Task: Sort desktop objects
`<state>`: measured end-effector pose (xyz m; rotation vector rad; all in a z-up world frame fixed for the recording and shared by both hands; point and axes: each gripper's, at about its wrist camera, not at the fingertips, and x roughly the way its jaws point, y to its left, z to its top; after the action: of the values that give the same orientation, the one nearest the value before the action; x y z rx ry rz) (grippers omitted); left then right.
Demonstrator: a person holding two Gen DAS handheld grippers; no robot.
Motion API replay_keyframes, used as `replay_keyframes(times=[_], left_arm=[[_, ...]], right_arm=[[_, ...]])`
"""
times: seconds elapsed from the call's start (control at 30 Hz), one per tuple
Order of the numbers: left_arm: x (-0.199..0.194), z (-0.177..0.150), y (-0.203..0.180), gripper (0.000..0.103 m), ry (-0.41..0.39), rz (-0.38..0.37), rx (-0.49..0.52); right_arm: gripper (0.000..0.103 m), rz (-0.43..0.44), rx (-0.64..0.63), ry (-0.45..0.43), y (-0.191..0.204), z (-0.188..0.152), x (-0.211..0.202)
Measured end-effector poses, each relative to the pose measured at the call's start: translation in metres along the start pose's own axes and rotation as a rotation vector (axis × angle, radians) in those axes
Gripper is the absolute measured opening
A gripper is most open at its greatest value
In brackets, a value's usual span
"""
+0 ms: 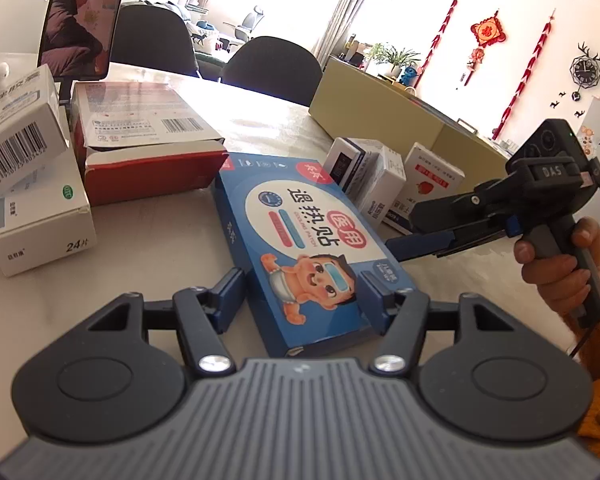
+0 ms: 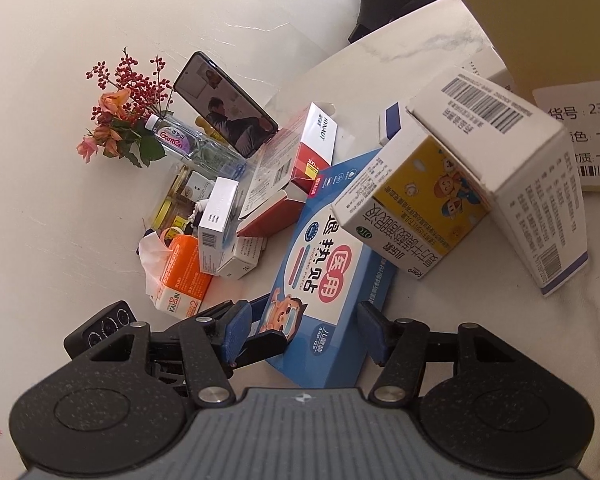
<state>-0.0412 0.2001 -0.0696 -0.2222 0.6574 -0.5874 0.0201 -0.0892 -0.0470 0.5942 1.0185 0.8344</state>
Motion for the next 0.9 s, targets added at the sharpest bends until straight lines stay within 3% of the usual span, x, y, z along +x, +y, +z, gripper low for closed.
replay_keyframes(times=[0.73, 0.9], left_arm=[[-0.001, -0.006, 0.014, 0.064, -0.049, -0.063, -0.138], [-0.002, -0.007, 0.020, 0.064, -0.057, -0.079, -0.168]], right_arm=[[0.063, 0.032, -0.014, -0.043, 0.019, -0.002, -0.008], [0.067, 0.046, -0.023, -0.056, 0.023, -0.001, -0.008]])
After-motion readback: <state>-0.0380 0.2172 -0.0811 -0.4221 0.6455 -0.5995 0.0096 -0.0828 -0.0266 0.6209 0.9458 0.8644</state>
